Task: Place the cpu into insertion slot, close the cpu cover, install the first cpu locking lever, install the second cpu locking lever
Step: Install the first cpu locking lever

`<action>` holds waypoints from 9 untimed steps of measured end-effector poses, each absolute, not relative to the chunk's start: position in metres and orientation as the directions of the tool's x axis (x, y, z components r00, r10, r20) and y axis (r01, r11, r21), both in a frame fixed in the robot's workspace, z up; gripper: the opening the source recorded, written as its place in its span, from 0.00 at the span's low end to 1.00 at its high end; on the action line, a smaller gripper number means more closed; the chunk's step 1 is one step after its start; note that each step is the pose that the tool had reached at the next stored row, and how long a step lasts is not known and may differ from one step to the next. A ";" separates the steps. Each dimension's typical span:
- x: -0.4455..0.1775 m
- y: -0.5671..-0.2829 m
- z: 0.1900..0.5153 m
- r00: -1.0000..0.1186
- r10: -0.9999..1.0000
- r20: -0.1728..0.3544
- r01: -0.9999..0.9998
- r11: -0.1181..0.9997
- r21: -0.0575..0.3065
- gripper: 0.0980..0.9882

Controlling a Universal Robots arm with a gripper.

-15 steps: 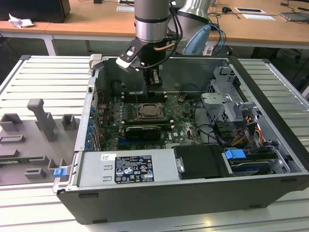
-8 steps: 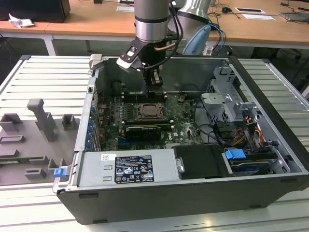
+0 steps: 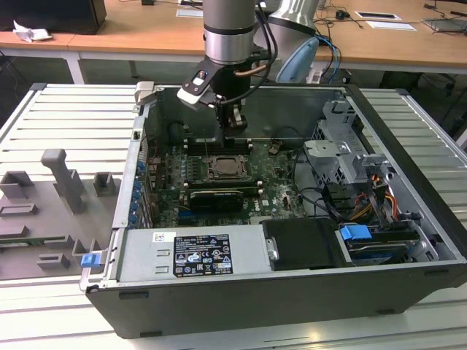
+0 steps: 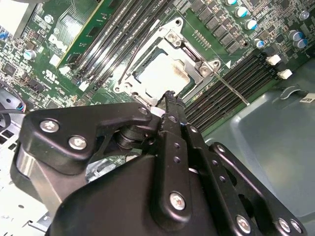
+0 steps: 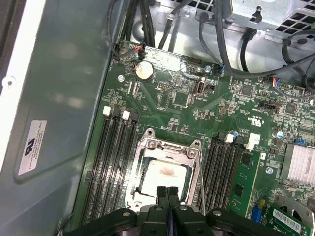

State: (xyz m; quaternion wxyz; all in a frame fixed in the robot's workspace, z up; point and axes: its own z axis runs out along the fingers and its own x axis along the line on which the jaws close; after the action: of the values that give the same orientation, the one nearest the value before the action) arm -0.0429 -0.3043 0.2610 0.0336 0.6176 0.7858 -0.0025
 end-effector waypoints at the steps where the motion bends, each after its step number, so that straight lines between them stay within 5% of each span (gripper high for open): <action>1: -0.043 -0.304 0.261 -0.238 0.970 -0.056 0.970 0.240 0.038 0.01; 9: -0.043 -0.304 0.261 -0.277 0.959 -0.056 0.959 0.280 0.038 0.01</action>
State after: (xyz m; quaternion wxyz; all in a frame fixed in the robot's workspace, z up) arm -0.0429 -0.3043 0.2610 0.0336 0.6002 0.7992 -0.0018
